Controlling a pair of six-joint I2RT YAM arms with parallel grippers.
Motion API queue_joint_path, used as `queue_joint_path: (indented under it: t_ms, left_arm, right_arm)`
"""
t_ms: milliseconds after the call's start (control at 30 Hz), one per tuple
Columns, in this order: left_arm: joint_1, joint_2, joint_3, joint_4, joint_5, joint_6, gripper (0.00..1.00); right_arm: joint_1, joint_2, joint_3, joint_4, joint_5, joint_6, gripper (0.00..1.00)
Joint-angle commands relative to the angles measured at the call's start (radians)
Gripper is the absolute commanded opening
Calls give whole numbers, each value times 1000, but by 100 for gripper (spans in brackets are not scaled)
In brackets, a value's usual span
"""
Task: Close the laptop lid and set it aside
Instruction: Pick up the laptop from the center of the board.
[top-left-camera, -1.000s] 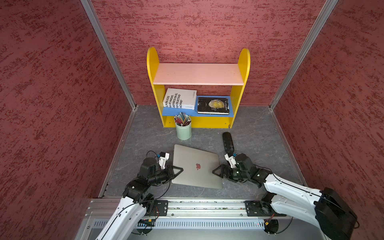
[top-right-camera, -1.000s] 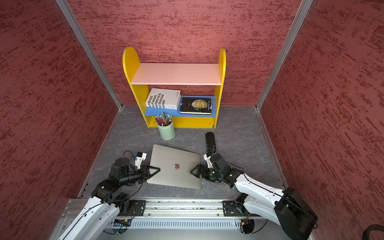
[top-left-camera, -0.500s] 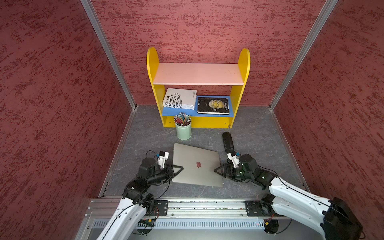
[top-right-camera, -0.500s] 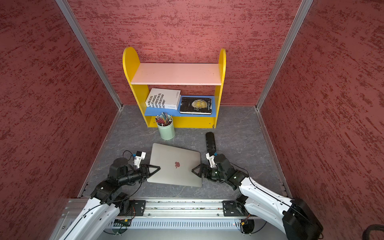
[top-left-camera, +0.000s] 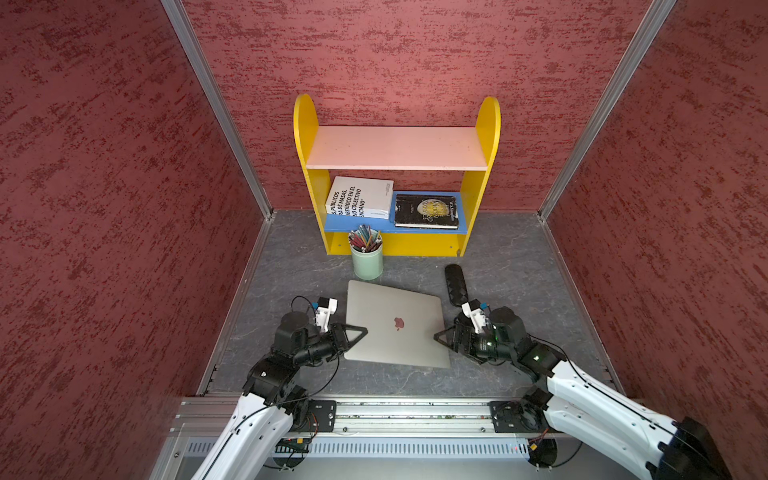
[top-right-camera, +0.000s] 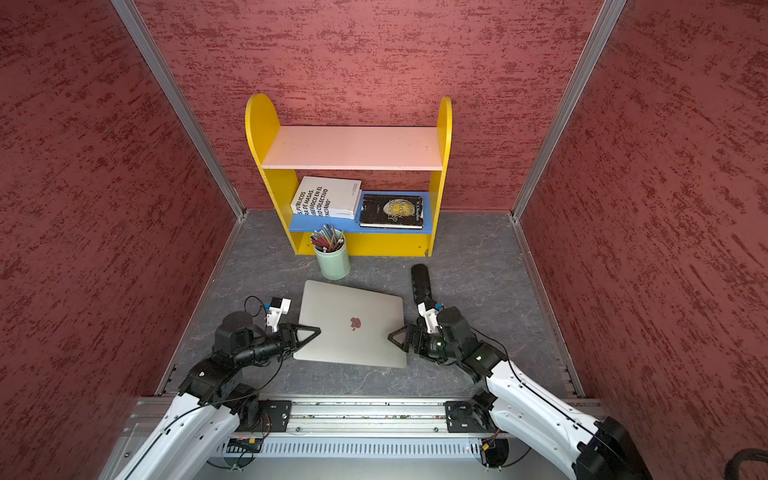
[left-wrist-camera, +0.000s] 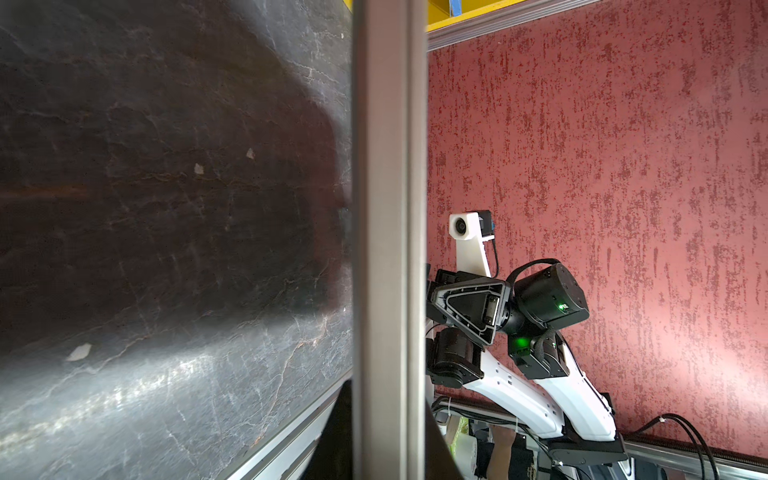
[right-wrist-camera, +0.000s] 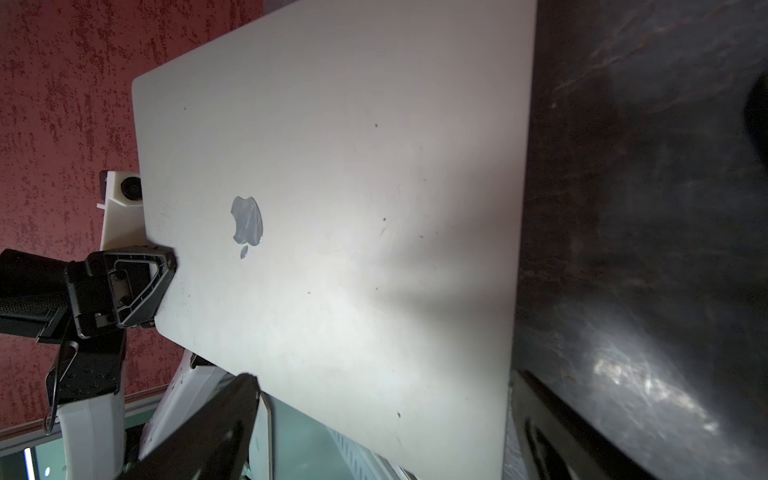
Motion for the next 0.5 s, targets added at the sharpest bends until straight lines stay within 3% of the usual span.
queue_joint_path:
  t_ms: [0, 467]
  left_arm:
    - [9, -15, 82, 221, 78, -5, 0]
    - [11, -23, 91, 291, 89, -47, 0]
  right_arm:
    - [-16, -15, -7, -17, -27, -1, 98]
    - [-49, -43, -31, 52, -91, 23, 96]
